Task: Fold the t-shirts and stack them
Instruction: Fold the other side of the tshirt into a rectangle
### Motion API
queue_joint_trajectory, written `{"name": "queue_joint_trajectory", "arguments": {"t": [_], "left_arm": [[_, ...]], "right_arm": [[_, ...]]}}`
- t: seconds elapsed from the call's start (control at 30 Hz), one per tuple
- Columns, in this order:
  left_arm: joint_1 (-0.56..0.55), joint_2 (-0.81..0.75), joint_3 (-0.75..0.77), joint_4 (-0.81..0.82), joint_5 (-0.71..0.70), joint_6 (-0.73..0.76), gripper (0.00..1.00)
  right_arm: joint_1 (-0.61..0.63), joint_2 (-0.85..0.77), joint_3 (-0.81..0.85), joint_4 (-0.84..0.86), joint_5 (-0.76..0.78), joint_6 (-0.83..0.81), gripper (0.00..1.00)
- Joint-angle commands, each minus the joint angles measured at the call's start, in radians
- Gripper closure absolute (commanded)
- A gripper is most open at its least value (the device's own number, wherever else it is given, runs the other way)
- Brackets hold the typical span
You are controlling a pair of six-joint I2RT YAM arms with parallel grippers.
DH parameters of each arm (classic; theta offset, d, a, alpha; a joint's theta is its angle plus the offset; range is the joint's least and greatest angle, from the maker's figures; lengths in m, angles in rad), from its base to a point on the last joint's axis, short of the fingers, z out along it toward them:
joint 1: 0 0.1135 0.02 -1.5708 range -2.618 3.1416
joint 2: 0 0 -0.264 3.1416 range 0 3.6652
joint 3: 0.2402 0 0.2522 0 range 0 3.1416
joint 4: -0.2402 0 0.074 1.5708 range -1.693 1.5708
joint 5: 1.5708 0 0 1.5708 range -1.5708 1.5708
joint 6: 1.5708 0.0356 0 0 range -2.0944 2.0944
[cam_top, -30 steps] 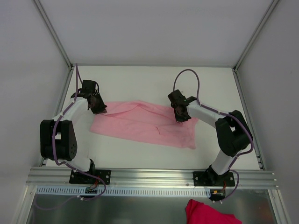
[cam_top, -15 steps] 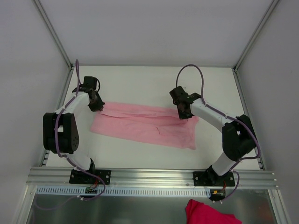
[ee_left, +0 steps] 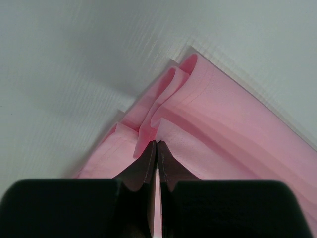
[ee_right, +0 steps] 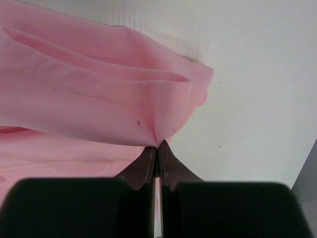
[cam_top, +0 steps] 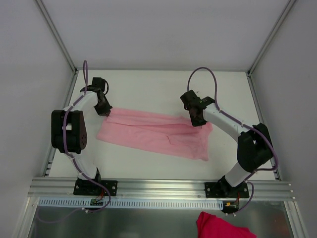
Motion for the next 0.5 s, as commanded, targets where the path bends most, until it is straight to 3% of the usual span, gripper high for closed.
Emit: {"name": "queue_joint_trajectory", "arguments": {"t": [0.0, 0.47], "left_arm": [[0.003, 0.012, 0.043, -0.031, -0.057, -0.011, 1.0], [0.02, 0.055, 0.13, -0.074, -0.1, -0.035, 1.0]], "right_arm": [[-0.003, -0.013, 0.011, -0.049, 0.044, -0.004, 0.99], [-0.001, -0.017, -0.067, -0.043, 0.021, 0.02, 0.99]]}}
